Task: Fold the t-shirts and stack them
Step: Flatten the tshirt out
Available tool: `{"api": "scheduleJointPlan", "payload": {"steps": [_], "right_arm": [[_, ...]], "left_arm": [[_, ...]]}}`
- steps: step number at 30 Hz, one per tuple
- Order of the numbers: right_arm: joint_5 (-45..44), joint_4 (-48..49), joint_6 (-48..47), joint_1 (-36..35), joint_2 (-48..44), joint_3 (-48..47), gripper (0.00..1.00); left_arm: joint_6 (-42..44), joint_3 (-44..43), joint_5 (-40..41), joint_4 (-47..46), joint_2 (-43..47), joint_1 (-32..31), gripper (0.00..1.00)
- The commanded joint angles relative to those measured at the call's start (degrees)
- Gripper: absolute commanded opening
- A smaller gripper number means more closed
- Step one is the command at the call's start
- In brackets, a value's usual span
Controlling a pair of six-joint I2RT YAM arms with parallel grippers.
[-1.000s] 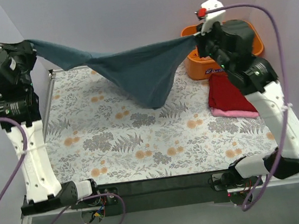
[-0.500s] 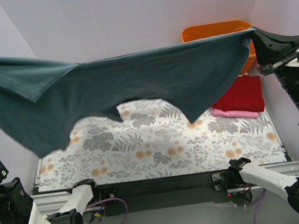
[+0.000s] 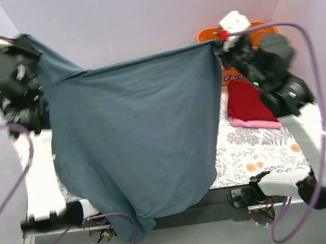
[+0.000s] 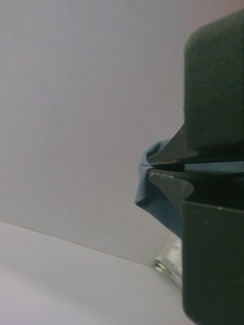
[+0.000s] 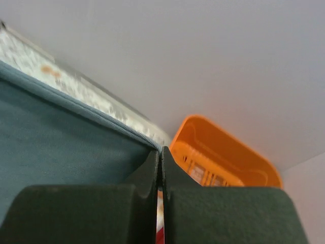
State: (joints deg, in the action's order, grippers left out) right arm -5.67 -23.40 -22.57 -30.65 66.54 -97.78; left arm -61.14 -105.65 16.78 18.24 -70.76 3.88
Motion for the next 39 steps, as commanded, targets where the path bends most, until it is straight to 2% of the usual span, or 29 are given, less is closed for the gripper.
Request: {"api": "scheduleJointPlan", "payload": {"steps": [1,4,10,16,20,28,39], "right_arm": [[-7.5,2.47,-1.34,0.33,8.74,4.94,0.01],[-10.48,7.02,-2.65,1.3,16.3,9.34,0.01],[-13.57,18.19,-4.41,5.95,29.67,12.17,0.01],[-13.31,24.35,-10.55,7.98,40.75,6.81,0.01],[-13.22,27.0,-12.41,8.85,45.33,4.71,0.01],[-12.43,29.99,-12.76,9.82,49.03,3.91,0.01],[-14.11,32.27,-14.35,10.44,49.13,5.66,0.01]], "left_arm": [[1.91,8.95,2.29,-2.41,-8.58,-0.28,0.01],[2.17,12.74,3.08,-5.14,-16.23,-0.19,0.03],[-0.29,12.31,1.07,-7.34,-31.44,-0.19,0.05],[-1.17,6.43,-2.71,-9.1,-41.89,-0.19,0.05],[-0.29,3.96,-4.12,-10.33,-45.68,-0.1,0.05],[-3.53,6.41,-5.96,-10.07,-45.08,-0.19,0.05],[-14.6,20.91,-5.0,-2.69,-29.62,-0.1,0.04]]}}
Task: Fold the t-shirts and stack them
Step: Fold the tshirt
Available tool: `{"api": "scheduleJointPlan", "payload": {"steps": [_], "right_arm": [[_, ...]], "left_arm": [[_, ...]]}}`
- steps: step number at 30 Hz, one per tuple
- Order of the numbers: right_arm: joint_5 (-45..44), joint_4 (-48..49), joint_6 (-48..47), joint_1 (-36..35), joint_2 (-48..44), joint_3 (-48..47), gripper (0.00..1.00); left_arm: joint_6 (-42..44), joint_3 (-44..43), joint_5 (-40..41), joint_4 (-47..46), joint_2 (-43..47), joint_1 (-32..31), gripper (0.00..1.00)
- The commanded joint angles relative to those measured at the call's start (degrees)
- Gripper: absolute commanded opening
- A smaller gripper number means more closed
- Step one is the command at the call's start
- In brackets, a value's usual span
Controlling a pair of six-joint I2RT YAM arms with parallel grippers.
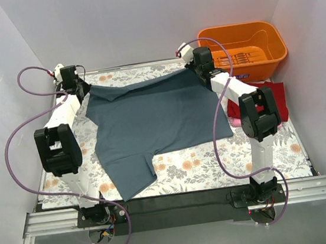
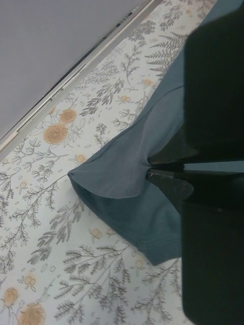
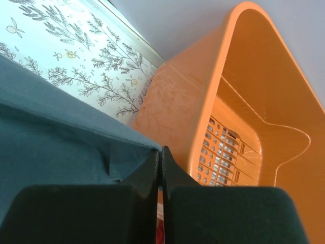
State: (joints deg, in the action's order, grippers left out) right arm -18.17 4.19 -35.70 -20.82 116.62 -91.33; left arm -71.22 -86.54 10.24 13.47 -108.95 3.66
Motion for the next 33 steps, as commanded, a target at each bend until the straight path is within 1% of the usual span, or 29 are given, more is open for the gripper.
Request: {"api": "scheduleJointPlan", "payload": {"steps": [1,2,6,10,15,18,23,29,31,32,33], "right_arm": [[-1.08,4.95,-1.21,0.6,-1.74,-0.26,0.01],[-0.73,5.3,-1.47,0.69,-2.18,0.44,0.01],[-0.81,7.23,-2.88,0.6,-3.85,4.31,0.01],[-1.25,8.47,-3.58,0.69,-5.17,8.61,0.01],[-2.04,9.61,-4.11,0.78,-5.52,11.61,0.01],[-2.83,10.05,-4.55,0.78,-5.7,12.93,0.01],[-3.45,10.4,-4.2,1.13,-6.23,13.55,0.01],[-3.53,10.67,-4.11,1.22,-6.58,13.63,0.01],[-3.45,10.49,-3.5,1.22,-6.31,13.98,0.02],[-3.36,10.58,-3.15,1.22,-6.4,14.33,0.06],[-3.19,10.58,-2.1,1.22,-7.01,14.69,0.12]], "left_arm": [[-5.15,4.34,1.54,2.52,9.62,0.12,0.04],[-5.94,5.58,1.71,3.39,12.33,0.12,0.04],[-9.37,12.17,1.28,5.16,17.97,0.12,0.03],[-12.96,17.98,0.92,6.56,21.49,0.03,0.03],[-16.67,24.56,-1.18,8.32,24.13,0.21,0.03],[-18.07,27.29,-2.94,8.23,26.76,0.12,0.02],[-19.13,30.11,-3.3,9.2,30.71,0.12,0.02],[-18.08,31.43,-2.33,10.17,31.78,0.12,0.03],[-18.08,32.4,-2.94,10.25,31.34,0.12,0.11],[-18.25,33.62,-3.55,10.34,30.99,0.12,0.14],[-18.51,34.5,-3.91,10.34,30.64,0.12,0.26]]}}
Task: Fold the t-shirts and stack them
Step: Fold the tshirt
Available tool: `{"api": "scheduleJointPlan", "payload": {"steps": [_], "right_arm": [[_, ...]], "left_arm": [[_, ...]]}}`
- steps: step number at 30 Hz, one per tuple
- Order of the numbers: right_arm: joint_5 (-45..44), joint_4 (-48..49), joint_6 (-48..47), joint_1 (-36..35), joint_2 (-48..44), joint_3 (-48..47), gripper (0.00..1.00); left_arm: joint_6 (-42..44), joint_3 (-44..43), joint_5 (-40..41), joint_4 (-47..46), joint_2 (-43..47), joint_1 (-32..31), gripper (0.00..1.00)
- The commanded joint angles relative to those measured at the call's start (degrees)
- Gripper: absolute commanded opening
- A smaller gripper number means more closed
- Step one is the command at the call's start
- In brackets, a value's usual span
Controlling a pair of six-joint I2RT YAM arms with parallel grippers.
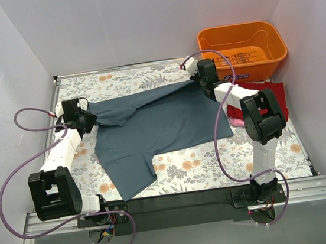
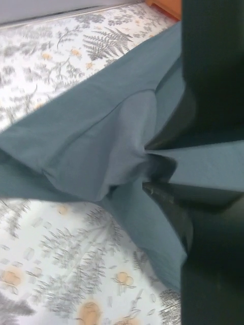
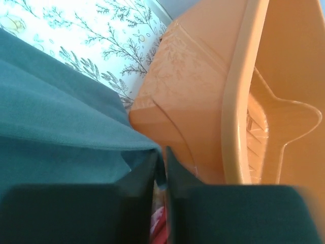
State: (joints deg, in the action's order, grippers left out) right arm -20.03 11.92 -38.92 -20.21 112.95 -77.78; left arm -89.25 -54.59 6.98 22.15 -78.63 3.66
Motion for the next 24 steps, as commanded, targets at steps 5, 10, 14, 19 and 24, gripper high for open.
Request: {"api": "scheduleJointPlan", "payload": {"steps": [5,10,14,19,24], "right_arm": [[2.8,-2.49,5.51,-1.32,-8.78,3.42,0.62],[12.28,-14.71,17.07,-6.15,-14.24,0.7,0.67],[26.68,-19.3,25.8,-13.6,-15.83,-0.01,0.64],[35.23,-23.16,25.64,-27.48,-11.97,-1.76,0.59],[38.04,-25.45,23.81,-35.24,-6.34,-3.34,0.44]], "left_arm": [[0.22,5.02,1.18,2.54,3.04,0.03,0.63],[2.59,2.91,8.92,5.44,5.06,0.12,0.7],[5.22,3.26,11.55,5.97,4.28,0.21,0.68],[9.27,2.82,13.49,5.88,2.34,0.21,0.68],[10.85,1.33,14.99,5.53,0.07,0.12,0.62]]}}
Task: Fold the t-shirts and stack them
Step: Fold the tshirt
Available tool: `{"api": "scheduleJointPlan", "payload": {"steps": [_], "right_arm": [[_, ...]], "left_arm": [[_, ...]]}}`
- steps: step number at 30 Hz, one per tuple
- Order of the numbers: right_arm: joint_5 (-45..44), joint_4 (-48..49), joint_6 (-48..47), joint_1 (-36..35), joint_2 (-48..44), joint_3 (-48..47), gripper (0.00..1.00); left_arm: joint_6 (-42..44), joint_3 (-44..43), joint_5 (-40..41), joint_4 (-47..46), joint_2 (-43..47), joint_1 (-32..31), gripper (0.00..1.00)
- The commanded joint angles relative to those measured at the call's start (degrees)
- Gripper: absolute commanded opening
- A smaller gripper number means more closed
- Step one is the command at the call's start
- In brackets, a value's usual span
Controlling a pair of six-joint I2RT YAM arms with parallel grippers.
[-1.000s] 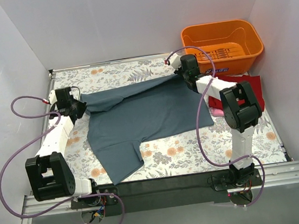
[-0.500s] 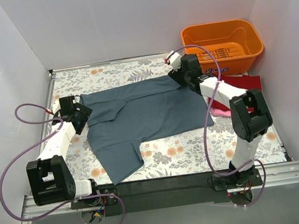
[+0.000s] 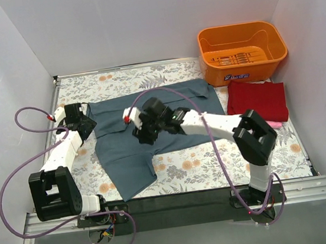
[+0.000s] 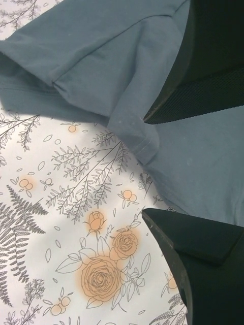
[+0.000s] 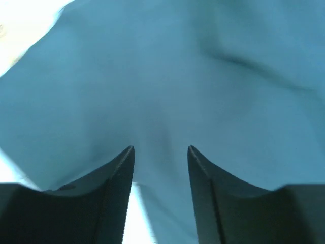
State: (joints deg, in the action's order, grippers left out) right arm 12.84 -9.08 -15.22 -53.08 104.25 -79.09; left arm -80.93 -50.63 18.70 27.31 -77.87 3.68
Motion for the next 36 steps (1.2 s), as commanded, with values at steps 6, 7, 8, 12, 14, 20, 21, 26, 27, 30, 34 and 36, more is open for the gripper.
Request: {"api": "scheduleJointPlan", "payload": {"steps": [6,7,8,12,14,20,21,26,27,30,34,36], "right_arm": [[8.69,-11.04,-2.61,-7.21,8.6,-5.02,0.34],[8.87,-12.0,-3.49,-7.91,9.21,-5.28,0.33],[9.13,-13.75,-4.02,-8.18,10.35,-5.37,0.33],[9.48,-19.91,-6.04,-9.67,12.47,-6.34,0.33],[8.79,-22.2,-6.75,-10.46,13.0,-6.08,0.33],[4.92,-29.15,-7.54,-10.47,11.07,-1.95,0.31],[4.83,-29.76,-7.63,-10.47,10.8,-0.81,0.31],[5.78,-31.88,-6.66,-10.38,10.1,0.95,0.32],[6.14,-31.88,-6.66,-10.38,10.27,0.95,0.32],[7.37,-32.14,-6.66,-10.38,11.41,-0.27,0.31],[8.16,-32.23,-7.19,-10.38,12.03,-1.51,0.32],[8.51,-32.23,-7.19,-10.38,12.12,-1.51,0.31]], "left_arm": [[3.75,-4.39,3.8,-0.68,-5.27,0.18,0.57],[4.37,-4.56,3.89,-0.85,-5.89,0.27,0.57],[4.72,-4.65,3.98,-0.94,-6.33,0.19,0.57],[5.51,-4.39,4.15,-1.47,-8.0,0.19,0.57],[5.86,-3.95,4.41,-1.91,-8.09,0.27,0.57],[6.31,-4.21,4.77,-2.26,-9.14,0.36,0.57],[6.31,-4.39,4.51,-2.17,-9.49,0.36,0.57],[5.87,-6.76,4.33,-2.09,-12.48,0.45,0.57],[5.61,-7.37,4.33,-2.09,-14.14,0.45,0.57],[4.2,-10.53,3.98,-2.0,-17.22,0.71,0.54],[2.97,-14.22,5.11,-2.0,-22.31,1.06,0.48],[2.97,-16.24,6.26,-2.08,-23.99,1.15,0.44]]}}
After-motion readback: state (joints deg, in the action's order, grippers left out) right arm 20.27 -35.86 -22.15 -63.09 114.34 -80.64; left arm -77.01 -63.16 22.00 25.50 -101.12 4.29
